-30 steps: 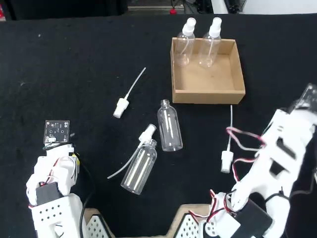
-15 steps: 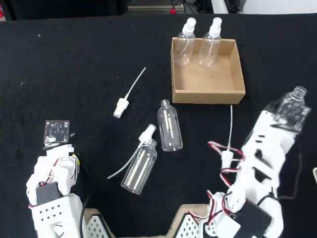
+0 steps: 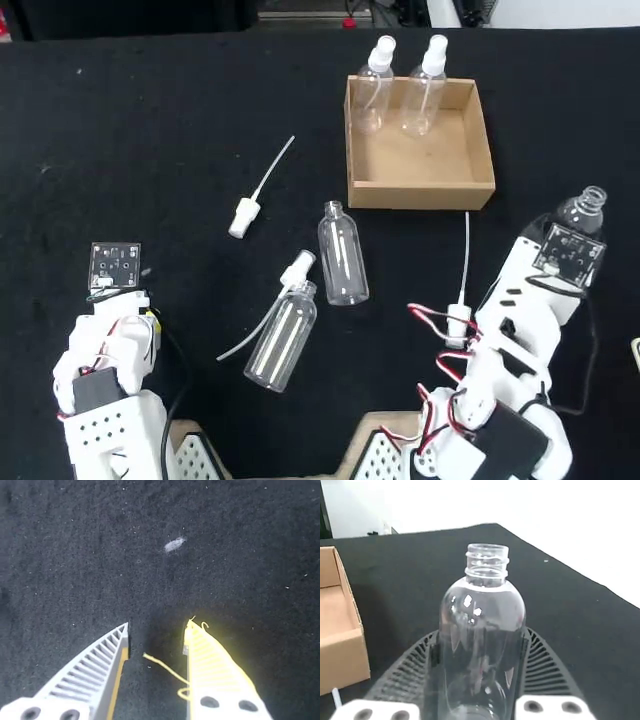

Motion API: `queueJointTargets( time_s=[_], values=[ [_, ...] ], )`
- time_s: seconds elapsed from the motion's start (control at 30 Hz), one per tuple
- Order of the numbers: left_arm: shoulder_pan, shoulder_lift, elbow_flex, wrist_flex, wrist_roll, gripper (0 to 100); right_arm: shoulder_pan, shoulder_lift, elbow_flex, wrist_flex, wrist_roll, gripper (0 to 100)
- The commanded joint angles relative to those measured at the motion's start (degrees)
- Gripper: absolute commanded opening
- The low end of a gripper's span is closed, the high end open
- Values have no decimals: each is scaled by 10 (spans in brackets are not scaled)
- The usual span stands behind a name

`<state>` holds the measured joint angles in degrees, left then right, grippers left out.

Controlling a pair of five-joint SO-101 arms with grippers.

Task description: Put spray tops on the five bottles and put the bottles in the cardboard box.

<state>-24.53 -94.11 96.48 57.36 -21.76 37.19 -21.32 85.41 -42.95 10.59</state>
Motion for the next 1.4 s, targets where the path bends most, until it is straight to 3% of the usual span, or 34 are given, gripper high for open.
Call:
queueJointTargets(
  time_s=[0.0,0.4,0.77,0.93,1.17,1.37],
  values=[
    [-7,-3,14,4,-4,176,-4,-25,4,-16,-3,113],
    [-7,-3,14,4,-4,177,1,153,-135,-26,-5,110],
    [-7,-4,14,4,-4,177,11,317,-55,-353,-2,113],
    [-7,-4,14,4,-4,177,12,400,-66,-389,-1,120],
    [-7,-4,14,4,-4,177,13,473,-67,-451,-1,245],
    [-7,-4,14,4,-4,177,8,500,-29,-539,-1,258]
  ],
)
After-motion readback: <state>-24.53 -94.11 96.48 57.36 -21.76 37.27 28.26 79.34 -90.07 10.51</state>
